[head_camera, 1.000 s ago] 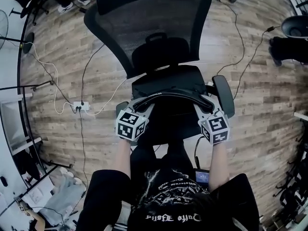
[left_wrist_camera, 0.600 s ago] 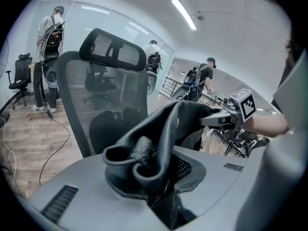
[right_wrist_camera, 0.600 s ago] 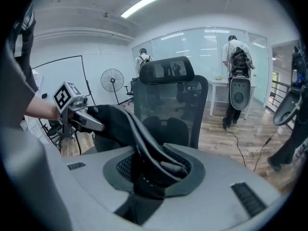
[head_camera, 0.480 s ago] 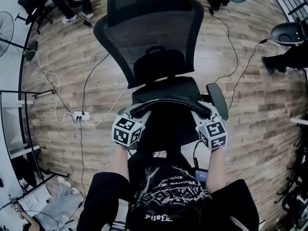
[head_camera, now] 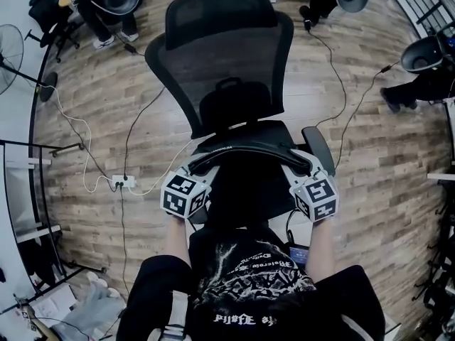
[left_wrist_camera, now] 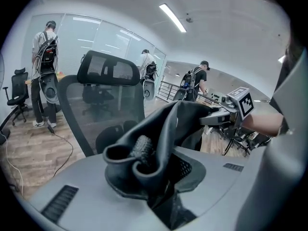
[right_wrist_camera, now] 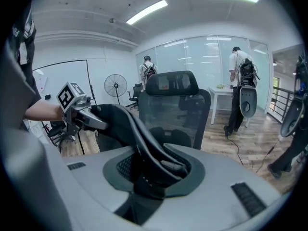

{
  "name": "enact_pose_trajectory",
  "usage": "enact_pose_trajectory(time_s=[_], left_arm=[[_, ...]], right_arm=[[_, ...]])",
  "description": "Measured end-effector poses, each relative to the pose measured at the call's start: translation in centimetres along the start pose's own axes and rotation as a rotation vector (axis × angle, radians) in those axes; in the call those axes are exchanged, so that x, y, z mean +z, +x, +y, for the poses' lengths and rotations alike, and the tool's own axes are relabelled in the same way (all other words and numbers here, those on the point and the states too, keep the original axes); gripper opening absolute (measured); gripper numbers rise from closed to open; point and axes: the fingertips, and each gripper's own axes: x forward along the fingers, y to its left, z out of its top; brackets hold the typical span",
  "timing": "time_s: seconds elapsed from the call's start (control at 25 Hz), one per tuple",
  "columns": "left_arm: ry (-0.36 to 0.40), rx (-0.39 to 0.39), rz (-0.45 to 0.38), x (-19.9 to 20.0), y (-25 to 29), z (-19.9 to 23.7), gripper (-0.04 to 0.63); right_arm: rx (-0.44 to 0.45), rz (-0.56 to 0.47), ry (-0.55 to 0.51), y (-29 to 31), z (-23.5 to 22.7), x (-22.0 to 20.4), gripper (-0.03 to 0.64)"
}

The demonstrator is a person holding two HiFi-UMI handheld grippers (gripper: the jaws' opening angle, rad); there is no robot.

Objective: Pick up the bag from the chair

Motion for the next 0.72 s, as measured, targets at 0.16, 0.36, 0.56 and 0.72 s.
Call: enact_pose_trajectory(time_s=[0.16, 0.36, 0.56, 0.72], left_arm=[[0.008, 0.009, -0.012, 1.1, -1.6, -0.4, 0.089], [0.030, 0.009, -0.024, 1.7, -4.2, -1.2, 0.089], [0.025, 0.011, -0.040, 3.8, -5.5, -1.5, 0.089], [0.043, 0.015, -0.059, 4.6, -7.2, -1.7, 0.089]], right_arm=[[-0.007, -0.022, 0.001, -1.3, 0.9, 1.3, 0.115], [-0.037, -0.056, -0.009, -3.1, 2.8, 2.4, 0.115], [-0.060, -0.082, -0.019, -4.3, 2.9, 4.6, 0.115], [-0.081, -0.107, -0.015, -5.2, 4.0, 5.6, 0.115]])
